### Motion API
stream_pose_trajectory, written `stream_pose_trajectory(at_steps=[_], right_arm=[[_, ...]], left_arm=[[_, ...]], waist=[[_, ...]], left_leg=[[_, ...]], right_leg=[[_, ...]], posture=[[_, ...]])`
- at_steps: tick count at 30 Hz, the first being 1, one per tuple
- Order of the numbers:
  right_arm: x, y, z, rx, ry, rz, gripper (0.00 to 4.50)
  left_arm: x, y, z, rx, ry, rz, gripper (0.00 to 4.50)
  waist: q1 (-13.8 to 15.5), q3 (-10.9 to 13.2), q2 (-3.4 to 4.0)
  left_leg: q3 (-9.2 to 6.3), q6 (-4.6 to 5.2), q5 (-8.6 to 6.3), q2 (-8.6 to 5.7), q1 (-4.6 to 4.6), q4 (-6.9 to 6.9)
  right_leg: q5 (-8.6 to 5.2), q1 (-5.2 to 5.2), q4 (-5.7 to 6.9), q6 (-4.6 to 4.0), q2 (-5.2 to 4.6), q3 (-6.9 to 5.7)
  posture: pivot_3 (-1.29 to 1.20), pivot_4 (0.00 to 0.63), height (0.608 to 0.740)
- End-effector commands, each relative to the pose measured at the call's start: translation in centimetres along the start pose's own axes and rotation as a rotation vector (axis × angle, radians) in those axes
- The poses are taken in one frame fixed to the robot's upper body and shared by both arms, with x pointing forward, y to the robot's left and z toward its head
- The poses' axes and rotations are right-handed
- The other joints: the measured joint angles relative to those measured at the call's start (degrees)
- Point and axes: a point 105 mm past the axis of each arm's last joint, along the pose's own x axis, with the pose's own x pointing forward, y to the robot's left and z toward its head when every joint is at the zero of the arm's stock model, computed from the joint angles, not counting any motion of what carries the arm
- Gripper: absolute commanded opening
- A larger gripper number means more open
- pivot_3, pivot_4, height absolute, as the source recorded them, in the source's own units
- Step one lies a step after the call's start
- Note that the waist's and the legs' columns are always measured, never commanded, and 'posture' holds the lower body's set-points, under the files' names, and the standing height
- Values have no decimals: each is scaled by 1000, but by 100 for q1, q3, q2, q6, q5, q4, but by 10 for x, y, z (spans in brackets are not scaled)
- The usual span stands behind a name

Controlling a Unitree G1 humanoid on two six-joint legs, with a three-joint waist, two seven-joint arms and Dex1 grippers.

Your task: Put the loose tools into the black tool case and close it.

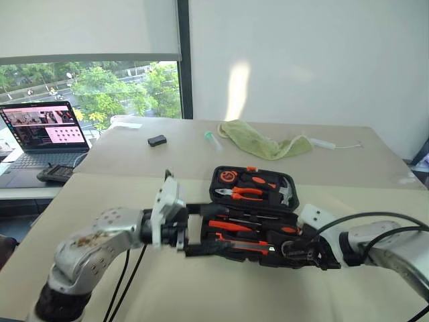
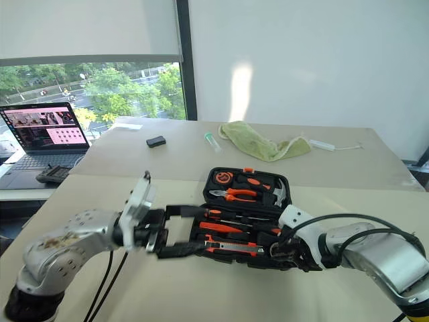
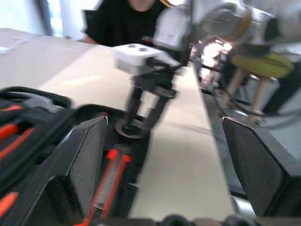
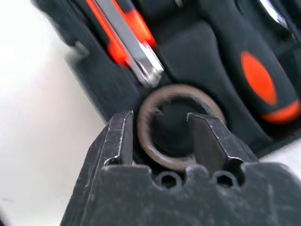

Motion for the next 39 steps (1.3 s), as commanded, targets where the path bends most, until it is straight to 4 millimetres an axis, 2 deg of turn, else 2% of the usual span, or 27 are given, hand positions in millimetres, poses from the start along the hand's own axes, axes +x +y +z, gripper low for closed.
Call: stream_pose_trajectory(at_steps=[1, 5, 8, 13, 17, 20, 24, 29, 33, 35, 39], right_arm=[[-23, -45, 36, 47, -195, -223, 2008], [-17, -96, 36, 138, -197, -439, 2008], [-9, -129, 45, 223, -234, -512, 2008], [5, -159, 44, 270, -195, -555, 2008], [21, -163, 29, 298, -99, -498, 2008], [26, -165, 15, 301, -35, -485, 2008], [28, -161, 10, 305, -15, -444, 2008], [17, -157, 25, 334, -90, -423, 2008], [13, -152, 21, 340, -84, -412, 2008], [13, -150, 19, 347, -84, -406, 2008], [15, -149, 12, 357, -77, -412, 2008]], left_arm=[[9, 54, -5, -77, 21, 332, 4172], [12, 99, -14, -125, 54, 621, 4172], [4, 138, -40, -165, 193, 827, 4172], [6, 165, -58, -188, 279, 878, 4172], [12, 173, -78, -214, 375, 831, 4172], [21, 172, -85, -259, 371, 781, 4172], [40, 163, -74, -369, 285, 680, 4172], [28, 171, -52, -408, 174, 731, 4172], [37, 161, -43, -424, 161, 673, 4172], [40, 157, -42, -432, 166, 661, 4172], [40, 156, -64, -391, 280, 698, 4172]], waist=[[-7, 2, -6], [-54, 5, -20], [-87, 7, -19], [-125, 7, -17], [-110, 7, -17], [-104, 5, -15], [-92, 6, -15], [-82, 6, -16], [-82, 6, -15], [-87, 6, -16], [-121, 6, -15]], left_leg=[[-1, 0, 0, 0, 2, 0], [4, -3, 7, 0, 8, 0], [7, -45, 32, -3, 5, -2], [17, -63, 59, 1, -2, -27], [17, -63, 59, 1, -25, -31], [17, -55, 54, -7, -44, -26], [10, -54, 53, -9, -42, -12], [1, -53, 53, -9, -46, -7], [-1, -54, 53, -9, -59, -10], [-1, -54, 53, -11, -59, -10], [1, -55, 53, -13, -52, -11]], right_leg=[[11, 4, -4, 0, 5, 3], [16, 3, 1, -3, 11, 9], [17, -7, 8, -5, 15, 11], [21, -20, 6, -12, 26, 8], [21, -28, -3, -9, 24, -4], [19, -40, -8, 4, 10, -6], [19, -27, -6, 8, 5, -11], [21, -28, -1, 10, 0, -12], [21, -40, -1, 11, -2, -12], [22, -41, -1, 11, -4, -12], [22, -41, 3, 11, -2, -8]], posture=[[0, 150, 740], [0, 150, 740], [0, 150, 740], [0, 150, 740], [0, 150, 740], [0, 150, 740], [0, 150, 740], [0, 150, 740], [0, 150, 740], [0, 150, 740], [0, 150, 740]])
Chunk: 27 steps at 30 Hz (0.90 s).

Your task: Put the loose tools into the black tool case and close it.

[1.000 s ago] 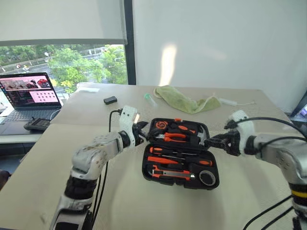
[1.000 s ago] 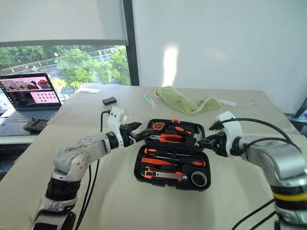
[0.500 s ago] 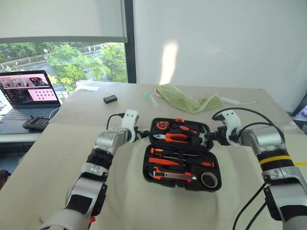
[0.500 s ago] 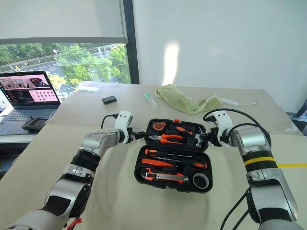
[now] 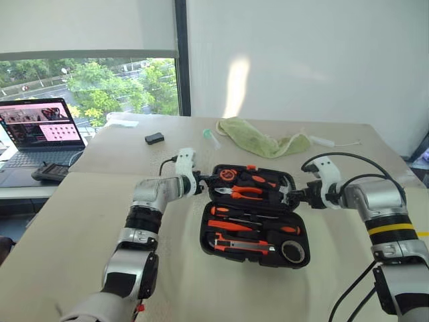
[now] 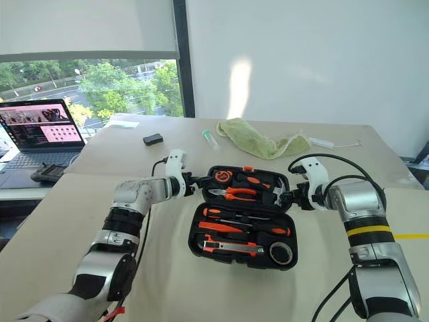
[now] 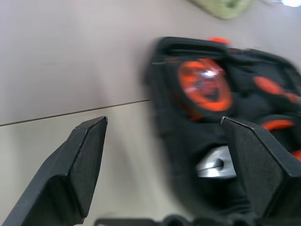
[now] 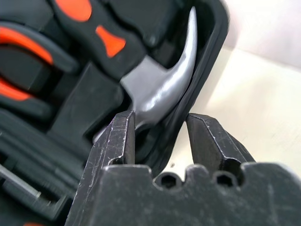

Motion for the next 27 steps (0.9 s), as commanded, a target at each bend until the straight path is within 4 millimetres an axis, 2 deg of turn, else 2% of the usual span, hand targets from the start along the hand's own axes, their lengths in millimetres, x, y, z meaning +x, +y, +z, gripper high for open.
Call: stream_pose_trajectory(at_steps=[1, 3, 4, 7, 10, 13, 18, 21, 27], right_arm=[[-6, -3, 4, 6, -35, -13, 2008], [-5, -3, 4, 12, -35, -12, 2081], [-5, -2, 4, 13, -36, -12, 1810], [-5, -2, 4, 10, -39, -11, 956], [-4, -3, 4, 8, -42, -16, 58], [-3, -4, 2, 3, -41, -18, 0], [-1, 7, 4, -19, -77, 21, 0], [-3, 18, 16, -19, -179, 64, 0], [-15, 36, 32, -156, -384, 71, 0]], left_arm=[[2, 0, -1, 82, 24, 47, 4172], [4, 6, -3, 92, 26, 89, 3652], [4, 9, -2, 107, 18, 110, 3438], [3, 13, 2, 100, -13, 131, 2218], [2, 17, -2, 110, -4, 137, 1261], [2, 17, -5, 121, -4, 137, 92], [1, 10, -4, 97, -60, 83, 14], [-5, 2, 3, 125, -140, 22, 14], [-23, -20, 20, 237, -340, -103, 14]], waist=[[-15, 0, 0], [-27, 0, 1], [-28, 0, 1], [-24, 0, 1], [-22, -1, 1], [-22, -1, 2], [-27, -2, 3], [-59, -2, 3], [-124, -2, 3]], left_leg=[[0, -2, 1, 0, 2, -1], [1, -5, 3, 0, 7, -2], [1, -6, 3, 1, 9, -2], [1, -5, 3, 2, 9, 0], [1, -5, 3, 2, 9, 1], [1, -5, 3, 3, 11, 0], [2, -6, 4, 7, 20, -1], [2, -8, 4, 14, 21, -5], [9, -19, 10, 20, -1, -13]], right_leg=[[0, 0, 1, 0, 1, 1], [1, 0, 7, -1, 2, 5], [1, 1, 10, -2, 3, 6], [2, 2, 11, -4, 2, 6], [4, 3, 12, -5, 0, 7], [4, 2, 12, -6, 0, 8], [5, 5, 13, -8, 0, 12], [6, 4, 13, -10, 2, 14], [9, -31, 21, -14, 4, 23]], posture=[[0, 150, 740], [0, 150, 740], [0, 150, 740], [0, 150, 740], [0, 150, 740], [0, 150, 740], [0, 150, 740], [0, 150, 740], [0, 150, 740]])
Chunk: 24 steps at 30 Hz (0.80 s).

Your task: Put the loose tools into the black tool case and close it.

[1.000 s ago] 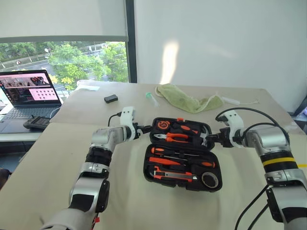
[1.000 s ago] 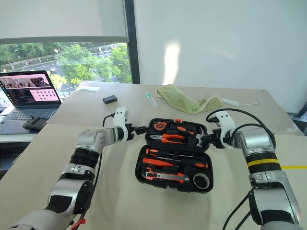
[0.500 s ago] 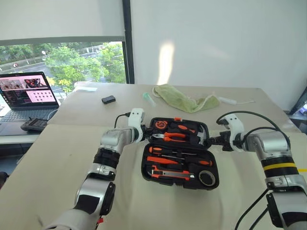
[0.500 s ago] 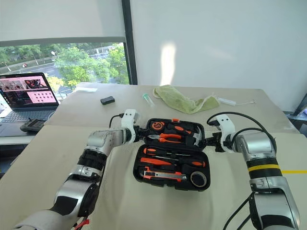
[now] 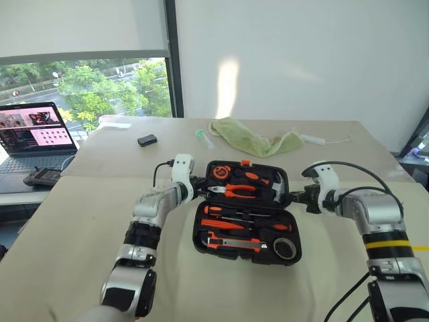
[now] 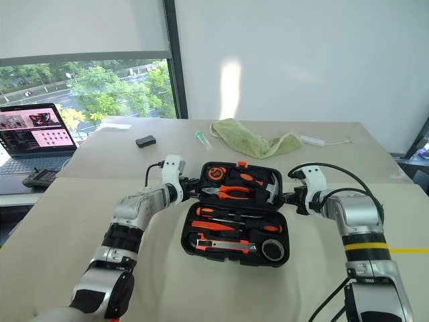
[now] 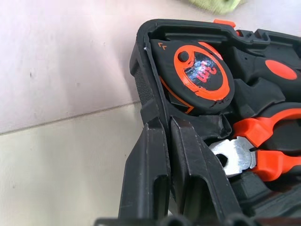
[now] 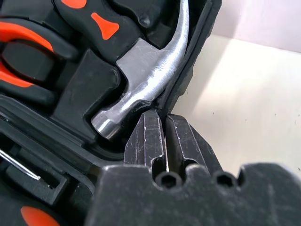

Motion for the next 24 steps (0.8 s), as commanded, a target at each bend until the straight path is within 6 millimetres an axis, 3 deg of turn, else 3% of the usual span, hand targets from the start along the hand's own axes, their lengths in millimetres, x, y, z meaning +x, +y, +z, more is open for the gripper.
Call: stream_pose_trajectory(at_steps=[1, 8, 18, 24], right_arm=[[-12, 27, 41, -168, -246, 54, 0], [-35, 55, 32, -382, -349, 40, 0], [-83, 79, 15, -612, -464, -62, 0], [-93, 88, -7, -701, -406, -58, 0]], left_arm=[[-10, -34, 37, 161, -214, -178, 14], [-44, -51, 31, 510, -335, -364, 14], [-79, -35, 1, 771, -313, -435, 14], [-98, -24, -24, 883, -264, -478, 14]], waist=[[-3, 0, 0], [29, 1, 1], [142, 2, 3], [130, 1, 4]], left_leg=[[3, -1, 1, -1, -11, 1], [16, -11, 8, -1, -30, 4], [16, 11, -4, -1, -31, 14], [18, 17, -8, 0, -13, 15]], right_leg=[[0, -14, 6, -1, 0, 2], [1, -45, 18, -4, 12, 7], [1, -32, 6, -3, 13, 0], [0, -16, -11, -3, 15, 1]], posture=[[0, 150, 740], [0, 150, 740], [0, 150, 740], [0, 150, 740]])
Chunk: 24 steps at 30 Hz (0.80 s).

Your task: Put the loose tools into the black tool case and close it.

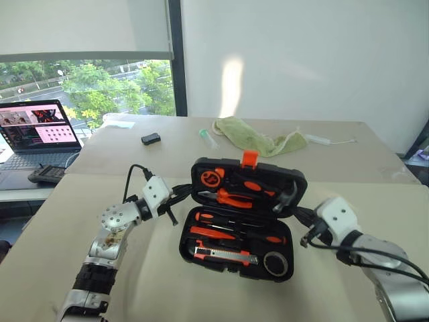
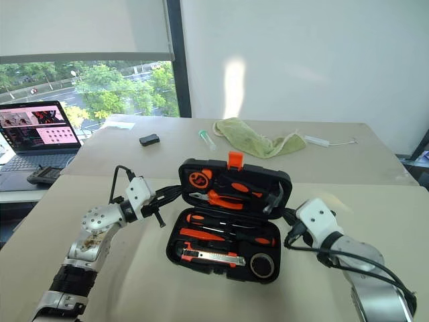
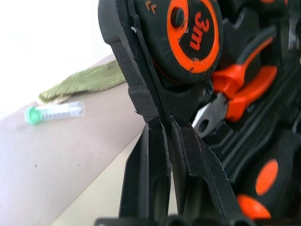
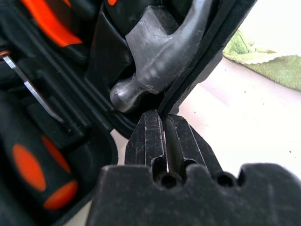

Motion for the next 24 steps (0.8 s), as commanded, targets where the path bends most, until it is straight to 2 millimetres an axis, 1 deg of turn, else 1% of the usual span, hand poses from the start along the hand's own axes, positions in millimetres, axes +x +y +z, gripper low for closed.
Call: stream_pose_trajectory(at_steps=[1, 4, 5, 6, 7, 8, 9, 11, 12, 14, 16, 19, 22, 24], right_arm=[[-12, 3, 37, -145, -134, -6, 0], [-22, 8, 31, -198, -109, -7, 0], [-26, 8, 28, -214, -93, -10, 0], [-29, 8, 27, -222, -84, -13, 768], [-32, 9, 24, -237, -69, -7, 1018], [-39, 10, 21, -244, -37, 7, 1355], [-46, 13, 17, -235, -1, 40, 1745], [-59, 20, 12, -196, 58, 101, 2289], [-66, 25, 8, -183, 101, 145, 2779], [-77, 33, 4, -164, 151, 204, 2785], [-84, 36, 4, -99, 159, 211, 2785], [-95, 50, -3, -17, 210, 295, 2785], [-94, 56, -8, 9, 236, 328, 2785], [-92, 65, -10, 47, 239, 373, 2785]], left_arm=[[-3, -27, 1, 76, -12, -152, 14], [-21, -23, -8, -3, 20, -139, 14], [-27, -20, -10, -42, 31, -119, 745], [-30, -18, -12, -65, 38, -106, 910], [-34, -16, -13, -81, 46, -98, 1349], [-40, -11, -19, -115, 73, -68, 1691], [-45, -7, -23, -137, 94, -42, 2174], [-51, 0, -27, -190, 113, -1, 2747], [-53, 2, -27, -205, 115, 8, 3274], [-56, 5, -30, -223, 132, 21, 3916], [-56, 9, -32, -250, 139, 47, 3916], [-50, 12, -30, -300, 127, 48, 3916], [-42, 4, -25, -350, 119, -10, 3916], [-36, 2, -22, -367, 122, -16, 3916]], waist=[[2, 0, 0], [0, -4, 6], [-3, -5, 8], [-8, -9, 15], [-18, -9, 16], [-11, -9, 15], [4, -9, 15], [39, -6, 10], [50, -4, 6], [73, -5, 7], [67, -5, 5], [63, -5, 5], [61, -6, 4], [48, -6, 4]], left_leg=[[1, 1, -1, 0, 4, 1], [3, 5, -3, 2, 18, 0], [2, 5, -3, 4, 24, -2], [2, 5, -3, 5, 28, -1], [3, 8, -5, 5, 33, -1], [6, 14, -9, 5, 36, 0], [5, 27, -16, 6, 37, 1], [-4, 42, -25, 6, 44, 6], [-11, 43, -26, 9, 64, 5], [-15, 48, -31, 10, 86, 6], [-14, 48, -31, 10, 95, 6], [-13, 44, -28, 11, 97, 7], [-15, 39, -26, 13, 97, 5], [-14, 39, -26, 12, 95, 5]], right_leg=[[0, 1, -3, 0, 0, 0], [-2, 8, 0, -2, 0, 2], [-3, 13, 0, -3, 2, 2], [-3, 18, 1, -3, 3, 2], [-4, 22, 0, -3, 3, 4], [-4, 24, 3, -2, 4, 7], [-4, 28, 5, -2, 3, 5], [-4, 43, 4, -2, 1, -6], [-4, 67, -1, -3, 2, -15], [-5, 91, -3, -4, -2, -16], [-5, 97, -3, -4, -4, -11], [-3, 96, -1, -6, -3, -3], [-5, 92, 4, -11, 1, -4], [-5, 88, 6, -12, -1, -3]], posture=[[0, 150, 740], [0, 150, 740], [0, 150, 740], [0, 150, 740], [0, 150, 740], [0, 150, 740], [0, 150, 740], [0, 150, 740], [0, 150, 740], [0, 150, 740], [0, 150, 740], [0, 150, 740], [0, 150, 740], [0, 150, 740]])
